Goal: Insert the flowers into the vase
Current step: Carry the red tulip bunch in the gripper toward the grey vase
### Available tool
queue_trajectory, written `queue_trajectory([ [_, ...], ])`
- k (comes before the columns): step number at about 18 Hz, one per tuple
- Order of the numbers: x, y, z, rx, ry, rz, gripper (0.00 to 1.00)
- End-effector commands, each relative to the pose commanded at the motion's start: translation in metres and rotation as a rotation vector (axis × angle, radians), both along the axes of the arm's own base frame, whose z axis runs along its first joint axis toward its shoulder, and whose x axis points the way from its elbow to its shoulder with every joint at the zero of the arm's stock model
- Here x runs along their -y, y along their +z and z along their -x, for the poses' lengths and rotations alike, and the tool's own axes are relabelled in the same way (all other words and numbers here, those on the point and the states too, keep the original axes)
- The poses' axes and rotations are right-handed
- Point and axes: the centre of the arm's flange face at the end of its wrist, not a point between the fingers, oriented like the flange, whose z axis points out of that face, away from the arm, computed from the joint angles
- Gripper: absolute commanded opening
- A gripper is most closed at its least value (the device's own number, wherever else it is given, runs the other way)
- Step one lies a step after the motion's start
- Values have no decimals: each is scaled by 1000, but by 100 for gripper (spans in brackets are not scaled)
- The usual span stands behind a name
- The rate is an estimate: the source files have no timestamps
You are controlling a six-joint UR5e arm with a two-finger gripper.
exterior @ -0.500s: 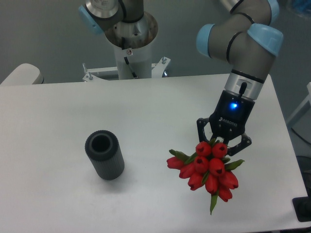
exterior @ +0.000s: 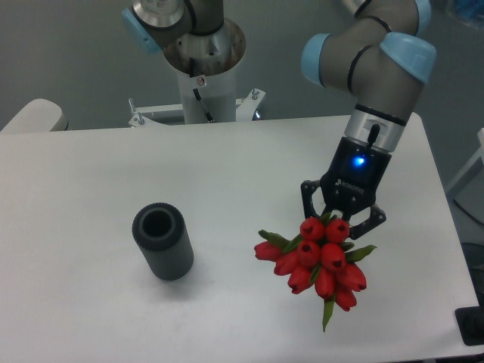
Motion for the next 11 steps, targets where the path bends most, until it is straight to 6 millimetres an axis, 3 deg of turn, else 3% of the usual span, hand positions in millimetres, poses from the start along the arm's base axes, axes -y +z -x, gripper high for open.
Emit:
queue_trajectory([
  [9,-49,19,-75,53,-77,-25,27],
  [11,-55,20,-83,53,-93,-29,27],
])
